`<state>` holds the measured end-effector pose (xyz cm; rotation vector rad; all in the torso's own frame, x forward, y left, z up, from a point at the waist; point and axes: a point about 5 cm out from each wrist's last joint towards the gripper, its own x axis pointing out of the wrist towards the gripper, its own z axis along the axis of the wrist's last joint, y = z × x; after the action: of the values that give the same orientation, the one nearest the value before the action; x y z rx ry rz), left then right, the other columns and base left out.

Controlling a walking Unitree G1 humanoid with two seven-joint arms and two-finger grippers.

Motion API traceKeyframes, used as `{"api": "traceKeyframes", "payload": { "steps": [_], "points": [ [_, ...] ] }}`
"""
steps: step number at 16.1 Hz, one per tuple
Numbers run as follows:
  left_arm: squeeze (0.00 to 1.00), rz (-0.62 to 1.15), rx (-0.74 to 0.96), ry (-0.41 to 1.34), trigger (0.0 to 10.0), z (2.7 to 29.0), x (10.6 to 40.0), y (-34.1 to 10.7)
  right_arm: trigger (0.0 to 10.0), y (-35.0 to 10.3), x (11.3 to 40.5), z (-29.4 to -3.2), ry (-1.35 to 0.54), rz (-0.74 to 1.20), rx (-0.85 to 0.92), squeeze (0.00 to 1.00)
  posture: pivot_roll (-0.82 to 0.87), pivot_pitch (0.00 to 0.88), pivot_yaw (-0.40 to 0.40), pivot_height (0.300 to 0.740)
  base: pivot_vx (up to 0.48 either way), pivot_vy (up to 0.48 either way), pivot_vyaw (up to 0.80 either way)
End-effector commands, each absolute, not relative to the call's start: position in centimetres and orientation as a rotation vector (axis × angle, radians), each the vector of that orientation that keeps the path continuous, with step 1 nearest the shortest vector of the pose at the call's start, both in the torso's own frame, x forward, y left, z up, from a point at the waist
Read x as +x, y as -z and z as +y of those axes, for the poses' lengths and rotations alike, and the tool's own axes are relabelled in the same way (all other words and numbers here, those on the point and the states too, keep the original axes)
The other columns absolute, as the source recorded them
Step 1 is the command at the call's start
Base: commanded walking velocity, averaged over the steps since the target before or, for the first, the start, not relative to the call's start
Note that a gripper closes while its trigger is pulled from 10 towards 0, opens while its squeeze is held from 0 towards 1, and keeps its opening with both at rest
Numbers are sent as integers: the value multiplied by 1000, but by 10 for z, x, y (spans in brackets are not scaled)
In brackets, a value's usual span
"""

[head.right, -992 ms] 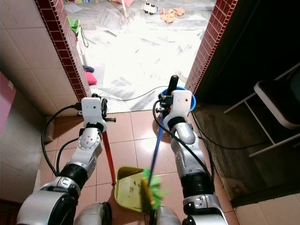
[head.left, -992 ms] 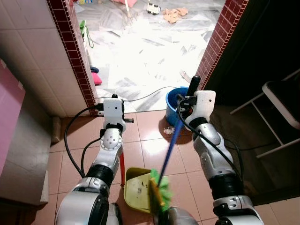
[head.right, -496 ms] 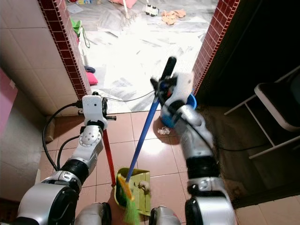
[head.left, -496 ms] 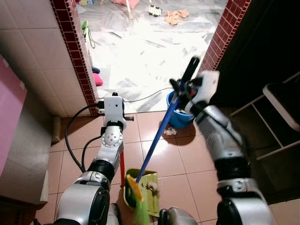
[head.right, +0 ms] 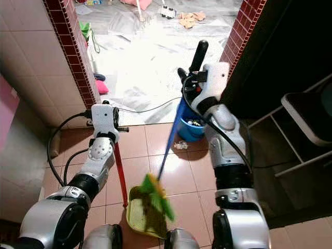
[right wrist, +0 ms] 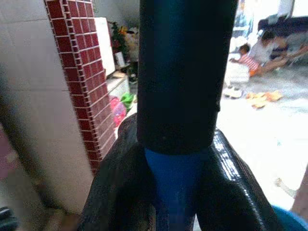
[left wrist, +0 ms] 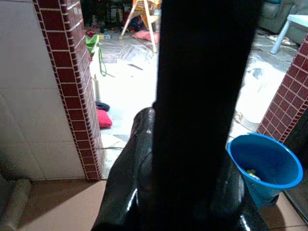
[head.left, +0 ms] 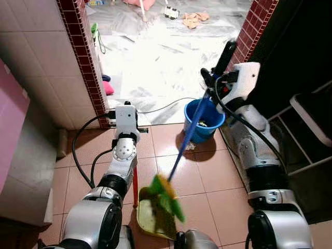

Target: Sweep floor

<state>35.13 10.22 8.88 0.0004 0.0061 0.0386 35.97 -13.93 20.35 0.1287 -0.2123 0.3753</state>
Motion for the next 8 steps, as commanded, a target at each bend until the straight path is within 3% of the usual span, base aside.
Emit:
{"api": "traceKeyframes", "payload": {
  "steps": [1, 8],
  "points": [
    [0, 43, -20, -31, 10000, 96, 350, -84, 10000, -220, 360, -140, -378, -294, 104, 0, -165, 57, -91, 740, 0, 0, 0],
    [0, 50, -8, -19, 10000, 94, 349, -82, 10000, -209, 360, -155, -305, -300, -31, 0, -162, 68, -86, 740, 0, 0, 0]
  ]
}}
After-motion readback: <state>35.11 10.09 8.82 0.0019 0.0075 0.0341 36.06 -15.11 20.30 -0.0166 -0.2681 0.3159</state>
